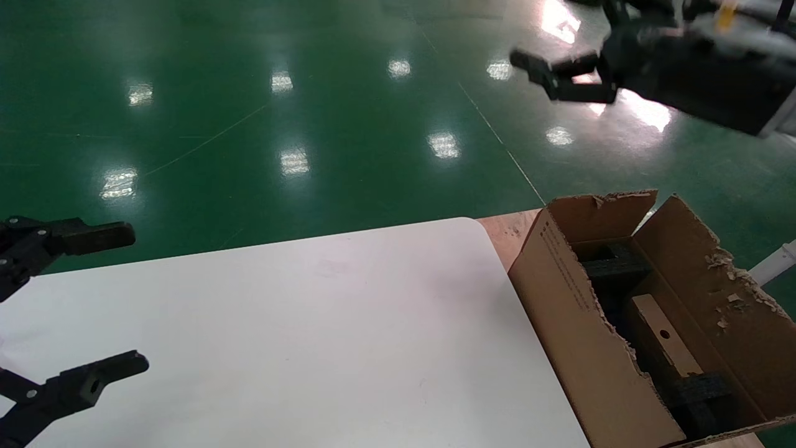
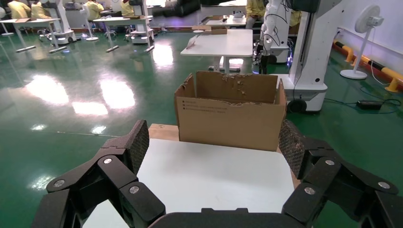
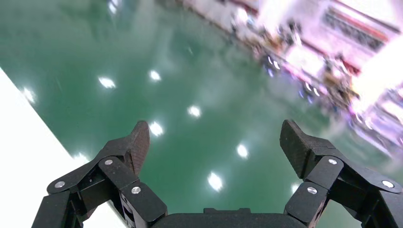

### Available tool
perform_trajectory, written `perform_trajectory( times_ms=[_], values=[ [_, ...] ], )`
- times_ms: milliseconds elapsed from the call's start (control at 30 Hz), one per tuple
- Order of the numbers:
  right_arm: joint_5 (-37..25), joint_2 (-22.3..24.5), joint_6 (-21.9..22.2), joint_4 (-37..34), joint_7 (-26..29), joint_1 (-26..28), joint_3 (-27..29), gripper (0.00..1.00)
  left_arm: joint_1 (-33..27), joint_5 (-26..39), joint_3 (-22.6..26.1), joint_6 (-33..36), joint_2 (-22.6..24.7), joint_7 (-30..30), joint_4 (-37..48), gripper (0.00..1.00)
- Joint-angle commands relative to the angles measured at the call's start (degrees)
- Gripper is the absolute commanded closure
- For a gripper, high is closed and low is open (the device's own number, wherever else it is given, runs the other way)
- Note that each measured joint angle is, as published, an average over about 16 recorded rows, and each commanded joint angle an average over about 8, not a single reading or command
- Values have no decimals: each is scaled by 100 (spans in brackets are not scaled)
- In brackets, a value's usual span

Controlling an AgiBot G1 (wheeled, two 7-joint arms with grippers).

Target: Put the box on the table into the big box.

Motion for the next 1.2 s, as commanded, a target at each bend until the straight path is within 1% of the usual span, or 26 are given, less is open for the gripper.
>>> perform_trajectory(
  times_ms=[33, 1200],
  values=[
    [-188, -43, -83, 42, 145, -179, 320, 0, 0, 0, 0, 0, 0, 0, 0, 0],
    [-4718, -932, -2023, 1003, 3715, -4678, 8048, 0, 0, 0, 1, 0, 0, 0, 0, 0]
  ],
)
